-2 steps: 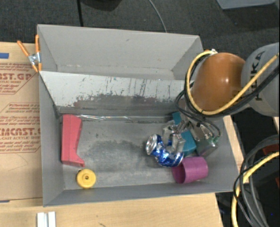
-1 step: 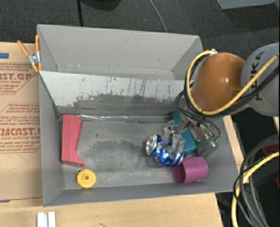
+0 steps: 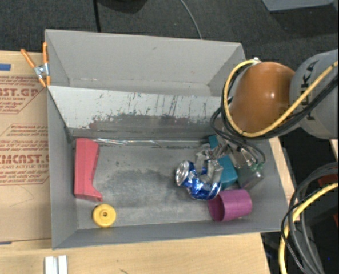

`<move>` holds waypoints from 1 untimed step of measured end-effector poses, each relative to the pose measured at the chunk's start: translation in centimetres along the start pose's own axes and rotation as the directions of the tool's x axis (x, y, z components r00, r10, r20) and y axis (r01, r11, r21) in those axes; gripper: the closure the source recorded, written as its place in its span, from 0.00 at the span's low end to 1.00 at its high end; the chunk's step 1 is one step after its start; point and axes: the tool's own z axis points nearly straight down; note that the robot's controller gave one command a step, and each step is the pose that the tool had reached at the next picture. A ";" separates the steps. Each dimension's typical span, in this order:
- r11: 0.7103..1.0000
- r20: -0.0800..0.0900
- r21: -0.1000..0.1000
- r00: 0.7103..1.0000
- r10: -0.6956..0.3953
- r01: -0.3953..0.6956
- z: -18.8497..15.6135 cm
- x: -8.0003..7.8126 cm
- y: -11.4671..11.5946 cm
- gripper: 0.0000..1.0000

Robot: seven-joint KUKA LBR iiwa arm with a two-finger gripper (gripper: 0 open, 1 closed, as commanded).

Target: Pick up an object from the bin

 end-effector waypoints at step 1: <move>1.000 -0.003 -0.002 1.000 -0.001 0.001 -2.7 -0.3 0.6 1.00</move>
Offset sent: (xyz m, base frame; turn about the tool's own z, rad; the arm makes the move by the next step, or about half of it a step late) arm 0.0028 0.0067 0.0584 0.0214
